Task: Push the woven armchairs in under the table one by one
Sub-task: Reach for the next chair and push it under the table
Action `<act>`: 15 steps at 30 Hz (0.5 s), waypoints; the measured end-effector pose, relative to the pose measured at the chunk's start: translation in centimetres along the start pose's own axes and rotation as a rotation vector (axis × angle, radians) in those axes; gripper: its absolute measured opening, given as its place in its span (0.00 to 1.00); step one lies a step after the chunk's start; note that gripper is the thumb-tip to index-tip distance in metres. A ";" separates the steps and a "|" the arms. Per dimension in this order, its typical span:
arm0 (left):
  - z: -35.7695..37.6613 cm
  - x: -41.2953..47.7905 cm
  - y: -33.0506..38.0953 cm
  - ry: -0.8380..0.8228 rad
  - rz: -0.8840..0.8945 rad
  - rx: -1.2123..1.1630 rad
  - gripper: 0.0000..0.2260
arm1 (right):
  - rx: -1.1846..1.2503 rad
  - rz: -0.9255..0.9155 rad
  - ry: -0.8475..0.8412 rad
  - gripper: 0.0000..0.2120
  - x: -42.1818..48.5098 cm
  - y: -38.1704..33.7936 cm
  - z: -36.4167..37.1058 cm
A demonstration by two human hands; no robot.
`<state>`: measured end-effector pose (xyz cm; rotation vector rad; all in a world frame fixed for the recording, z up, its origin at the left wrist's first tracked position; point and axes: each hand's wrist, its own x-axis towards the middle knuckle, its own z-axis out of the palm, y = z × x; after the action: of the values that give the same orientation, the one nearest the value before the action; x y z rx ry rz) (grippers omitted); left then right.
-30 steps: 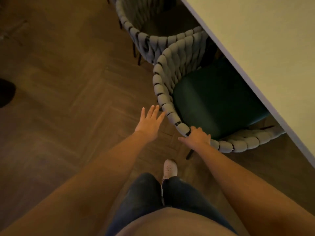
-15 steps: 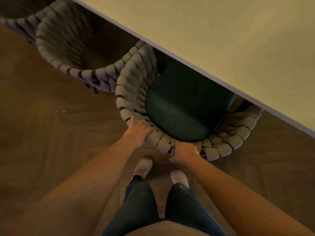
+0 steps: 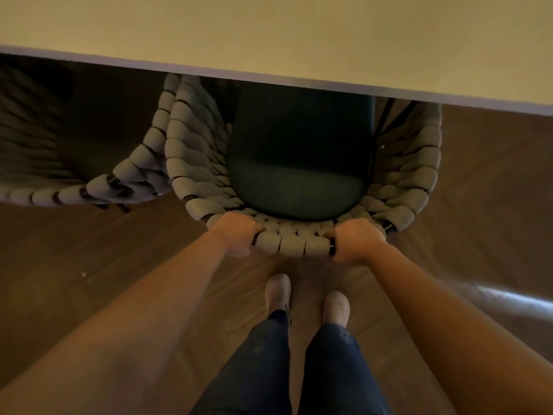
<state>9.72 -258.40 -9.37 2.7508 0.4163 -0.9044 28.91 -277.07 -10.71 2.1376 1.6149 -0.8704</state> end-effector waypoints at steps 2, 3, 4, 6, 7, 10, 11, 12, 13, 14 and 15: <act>0.2 0.1 -0.1 0.007 -0.003 -0.002 0.11 | -0.002 -0.002 0.010 0.05 0.1 0.0 -0.1; 0.2 0.1 -0.1 0.003 0.000 0.011 0.11 | 0.005 0.001 0.016 0.06 0.0 0.0 -0.1; 0.3 0.1 -0.1 -0.002 -0.003 0.024 0.11 | 0.013 0.006 0.024 0.08 0.0 0.0 0.0; 0.3 0.2 -0.1 -0.015 -0.026 0.037 0.11 | 0.027 0.010 0.040 0.10 0.1 -0.1 0.0; 0.3 0.2 0.0 -0.020 -0.036 0.041 0.11 | 0.032 0.012 0.047 0.11 0.0 -0.1 0.0; 0.1 0.1 0.5 -0.033 -0.069 0.030 0.14 | 0.058 0.033 0.057 0.11 -0.6 -0.6 -0.1; 0.1 0.0 0.7 -0.041 -0.076 0.033 0.14 | 0.070 0.039 0.056 0.10 -0.7 -0.8 -0.2; 0.0 0.0 0.8 -0.051 -0.080 0.028 0.13 | 0.084 0.044 0.049 0.08 -0.9 -1.0 -0.3; 0.1 -0.4 1.2 -0.067 -0.082 0.016 0.13 | 0.095 0.047 0.036 0.06 -1.5 -1.3 -0.2; 0.1 -0.6 1.5 -0.079 -0.080 0.016 0.12 | 0.106 0.054 0.029 0.05 -1.9 -1.5 0.0; 0.3 -0.9 1.9 -0.082 -0.073 0.031 0.12 | 0.109 0.061 0.028 0.05 -2.4 -1.6 0.4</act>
<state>9.55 -260.44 -8.83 2.7302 0.4942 -1.0460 26.84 -278.60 -9.29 2.2698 1.5392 -0.9339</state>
